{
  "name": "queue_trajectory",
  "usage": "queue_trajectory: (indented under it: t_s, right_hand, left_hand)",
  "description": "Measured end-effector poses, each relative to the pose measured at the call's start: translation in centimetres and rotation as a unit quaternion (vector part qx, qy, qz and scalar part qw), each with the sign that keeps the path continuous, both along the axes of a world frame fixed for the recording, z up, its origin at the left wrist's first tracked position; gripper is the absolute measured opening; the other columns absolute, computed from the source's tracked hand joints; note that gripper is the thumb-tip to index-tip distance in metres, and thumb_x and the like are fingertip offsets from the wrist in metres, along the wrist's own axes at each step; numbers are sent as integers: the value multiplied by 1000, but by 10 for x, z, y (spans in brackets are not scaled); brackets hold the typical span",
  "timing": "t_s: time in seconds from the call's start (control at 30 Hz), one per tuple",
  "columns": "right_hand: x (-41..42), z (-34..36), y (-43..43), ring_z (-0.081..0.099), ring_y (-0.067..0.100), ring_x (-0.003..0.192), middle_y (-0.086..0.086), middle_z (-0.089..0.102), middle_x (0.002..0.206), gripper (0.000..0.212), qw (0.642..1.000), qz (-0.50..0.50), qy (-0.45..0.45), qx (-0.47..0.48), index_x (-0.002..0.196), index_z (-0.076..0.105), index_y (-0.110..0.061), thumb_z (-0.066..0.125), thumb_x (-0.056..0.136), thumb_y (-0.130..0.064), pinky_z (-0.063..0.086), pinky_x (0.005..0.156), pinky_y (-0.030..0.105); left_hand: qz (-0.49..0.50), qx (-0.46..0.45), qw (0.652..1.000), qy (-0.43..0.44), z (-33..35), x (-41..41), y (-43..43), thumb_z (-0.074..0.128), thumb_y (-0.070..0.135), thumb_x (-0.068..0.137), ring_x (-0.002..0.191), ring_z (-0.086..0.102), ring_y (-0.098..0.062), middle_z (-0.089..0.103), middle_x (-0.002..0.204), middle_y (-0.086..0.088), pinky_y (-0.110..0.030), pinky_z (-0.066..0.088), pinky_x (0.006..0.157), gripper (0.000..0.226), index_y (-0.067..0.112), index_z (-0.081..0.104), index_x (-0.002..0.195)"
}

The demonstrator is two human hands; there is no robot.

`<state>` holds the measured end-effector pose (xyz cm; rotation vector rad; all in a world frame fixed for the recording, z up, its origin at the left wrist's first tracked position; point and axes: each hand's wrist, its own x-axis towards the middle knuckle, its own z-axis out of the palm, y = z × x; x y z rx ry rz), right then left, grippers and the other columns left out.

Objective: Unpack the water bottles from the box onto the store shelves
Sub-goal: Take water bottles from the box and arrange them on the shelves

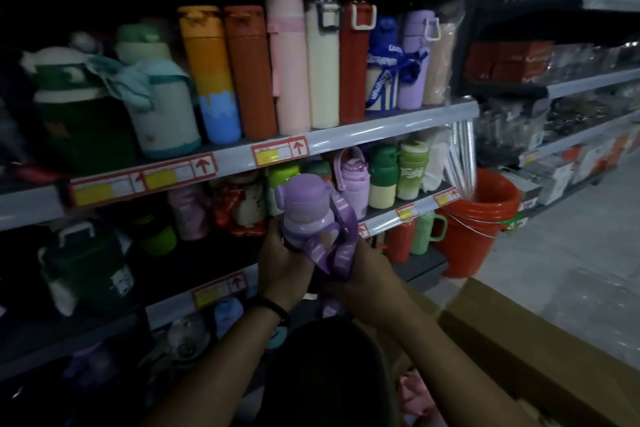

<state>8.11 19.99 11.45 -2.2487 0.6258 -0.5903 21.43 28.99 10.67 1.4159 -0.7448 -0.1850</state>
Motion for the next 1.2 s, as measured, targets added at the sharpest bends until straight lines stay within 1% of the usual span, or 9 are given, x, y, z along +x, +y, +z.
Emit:
queue_trajectory:
  t_s: [0.07,0.2,0.4,0.5,0.67,0.83,1.0,1.1,1.2]
  right_hand:
    - [9,0,2,72,32,102,10,75,102,32,999,-46,-7,-21,109,66,-11,68,81,-26,55,82,40]
    - [26,2,5,69,33,90,18,73,91,13,996,-29,-44,-71,90,69,-4,65,89,-17,45,69,39]
    - [58,1,21,60,1,102,-9,68,111,28,992,60,-111,-28,123,71,-15,61,100,-4,40,80,3]
    - [79,-8,24,63,4,86,-20,68,100,38,994,63,-88,13,132,62,-38,52,101,-18,51,76,19]
    - [108,-10,33,63,13,69,-11,72,72,46,975,73,-123,172,116,72,-25,51,81,-4,52,65,29]
    - [137,-12,30,70,23,88,-1,78,91,52,948,53,-174,262,109,77,-23,54,77,10,59,75,44]
    - [171,-19,23,67,30,89,8,76,89,34,919,-27,-208,335,99,77,-14,58,82,8,53,75,41]
    - [184,-26,23,69,24,84,-4,77,83,29,928,-75,-200,305,90,76,-22,62,86,3,59,77,43]
    - [192,-28,21,74,32,80,8,77,85,18,966,-99,-135,195,99,75,-19,67,83,-24,63,75,53]
  left_hand:
    - [11,3,1000,25,-7,10,10,91,55,65,114,70,-9,75,121,14,-47,54,103,72,32,65,128]
    - [23,17,998,60,-19,32,31,87,64,64,115,69,-4,74,120,18,-38,53,102,72,34,67,126]
    - [29,-2,991,131,-34,51,51,80,50,80,108,71,-15,74,106,17,-39,56,93,37,37,67,113]
    - [30,6,993,111,-42,66,61,88,25,78,108,71,-8,75,114,10,-24,57,86,61,26,58,131]
    - [78,-6,997,21,-45,92,70,89,-12,68,108,68,4,63,127,5,-13,52,88,88,11,38,136]
    - [52,-1,998,-19,-37,131,78,98,18,68,126,65,-19,64,140,-1,-32,54,103,95,18,44,145]
    - [41,44,997,-40,-34,153,77,97,20,67,115,69,-8,70,127,12,-25,55,94,86,24,51,139]
    - [38,57,997,-31,-34,164,73,95,39,58,112,69,-5,70,126,15,-27,56,94,93,30,50,140]
    - [46,68,996,-26,-39,176,68,98,23,65,114,68,-3,69,128,15,-33,56,101,93,28,49,144]
